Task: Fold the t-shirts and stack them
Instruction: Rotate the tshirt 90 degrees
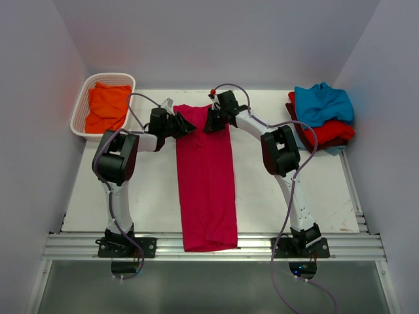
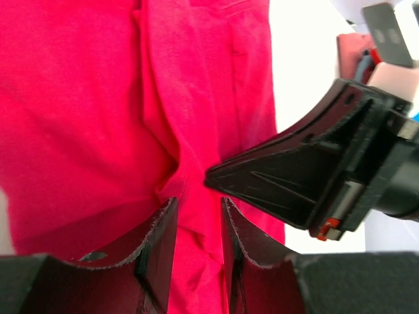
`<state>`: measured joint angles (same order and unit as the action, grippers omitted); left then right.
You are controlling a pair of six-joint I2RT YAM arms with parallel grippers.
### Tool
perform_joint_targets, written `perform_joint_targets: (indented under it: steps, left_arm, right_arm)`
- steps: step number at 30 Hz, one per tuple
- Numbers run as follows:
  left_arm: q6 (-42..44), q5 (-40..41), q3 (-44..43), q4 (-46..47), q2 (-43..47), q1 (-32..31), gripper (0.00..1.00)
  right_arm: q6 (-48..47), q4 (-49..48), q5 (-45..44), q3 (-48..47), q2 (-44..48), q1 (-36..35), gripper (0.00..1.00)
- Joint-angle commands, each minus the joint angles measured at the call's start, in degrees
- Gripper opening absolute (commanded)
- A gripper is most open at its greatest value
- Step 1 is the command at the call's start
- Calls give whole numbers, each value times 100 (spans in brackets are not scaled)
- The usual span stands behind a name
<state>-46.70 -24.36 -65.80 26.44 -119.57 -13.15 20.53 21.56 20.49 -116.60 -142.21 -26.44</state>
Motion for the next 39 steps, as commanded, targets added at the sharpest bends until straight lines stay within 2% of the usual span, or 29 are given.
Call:
perform_joint_targets:
  steps: [1,8,19,22,23,26,32,39]
  left_arm:
    - [249,344,-196,-288,74,-30,36]
    - [310,476,-460,-622,-110,-74,36]
    - [328,283,-548,-104,-444,-74,34]
    - [258,195,-530,11,-489,-83,20]
    - [240,186,-530,11,-497,-83,11]
    - [249,160,-530,11,-410,-83,0]
    - [310,133,-618,-138,-23,-118,0]
    - [486,476,-1207,-1560,328,-250,0]
  right_arm:
    - [-93,305,-335,216,27,139,0]
    - [-93,296,-335,234,27,147,0]
    - [-93,296,-318,269,36,165,0]
    - [-93,287,-309,278,36,183,0]
    - [-93,278,-300,286,36,191,0]
    - [-93,278,-300,286,62,191,0]
    - [-102,261,-283,295,97,200,0]
    - [-102,261,-256,287,106,209,0]
